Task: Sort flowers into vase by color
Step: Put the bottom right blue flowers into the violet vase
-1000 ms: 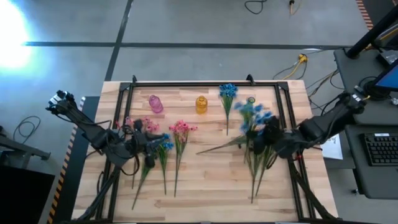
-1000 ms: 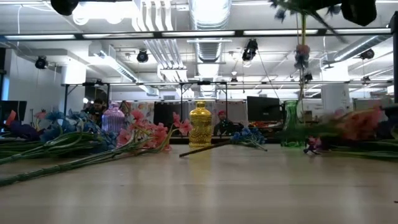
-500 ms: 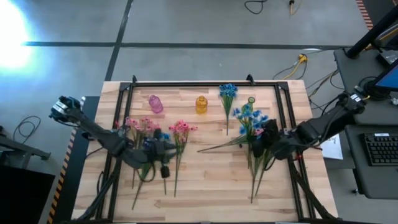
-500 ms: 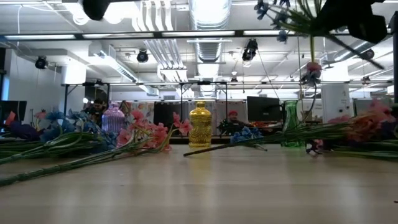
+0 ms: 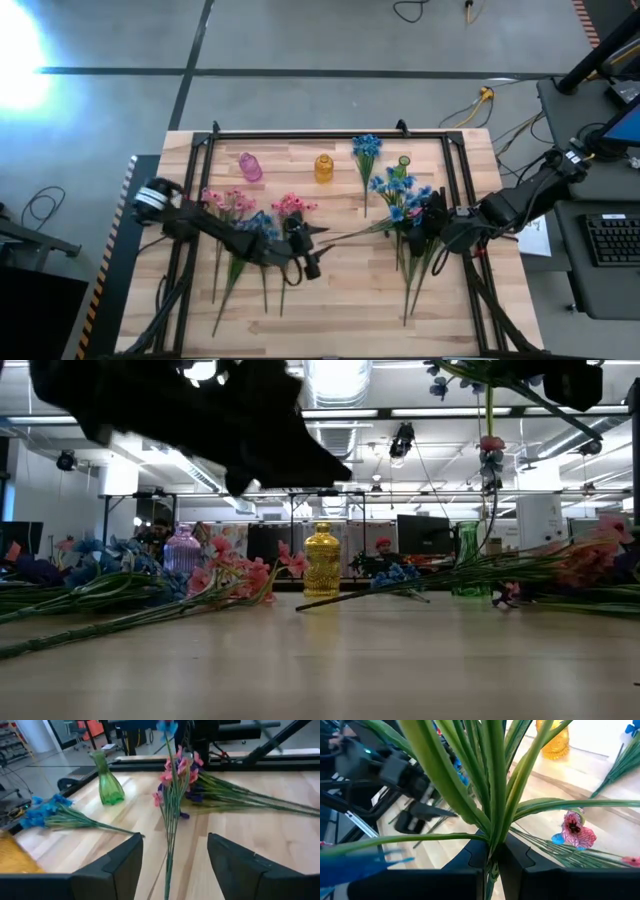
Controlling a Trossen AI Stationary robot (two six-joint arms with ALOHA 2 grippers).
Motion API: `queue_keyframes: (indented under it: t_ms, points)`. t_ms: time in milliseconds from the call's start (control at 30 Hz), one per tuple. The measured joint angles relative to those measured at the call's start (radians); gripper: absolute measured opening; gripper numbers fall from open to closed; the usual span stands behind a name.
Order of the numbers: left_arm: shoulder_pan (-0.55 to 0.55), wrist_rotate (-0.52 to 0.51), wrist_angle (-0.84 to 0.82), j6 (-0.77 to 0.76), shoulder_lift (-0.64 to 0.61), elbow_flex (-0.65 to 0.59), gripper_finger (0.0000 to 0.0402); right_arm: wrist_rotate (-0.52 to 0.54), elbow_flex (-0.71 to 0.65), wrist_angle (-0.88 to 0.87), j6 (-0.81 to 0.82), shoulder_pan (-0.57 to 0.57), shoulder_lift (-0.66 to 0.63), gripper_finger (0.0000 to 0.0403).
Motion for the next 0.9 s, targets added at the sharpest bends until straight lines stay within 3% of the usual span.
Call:
queue_keyframes:
  t_ms: [233, 600, 900]
  points:
    - [0.046, 0.107, 0.014, -0.034, 0.132, 0.042, 0.0195, 0.000, 0.000, -0.001, 0.000, 0.000, 0.001, 0.0022]
    - [0.094, 0.109, -0.163, -0.023, 0.308, 0.240, 0.0191, 0.001, 0.000, -0.001, 0.000, 0.000, 0.001, 0.0022]
    - [0.125, 0.108, -0.203, -0.027, 0.365, 0.286, 0.0189, 0.002, 0.000, -0.003, 0.000, 0.000, 0.001, 0.0022]
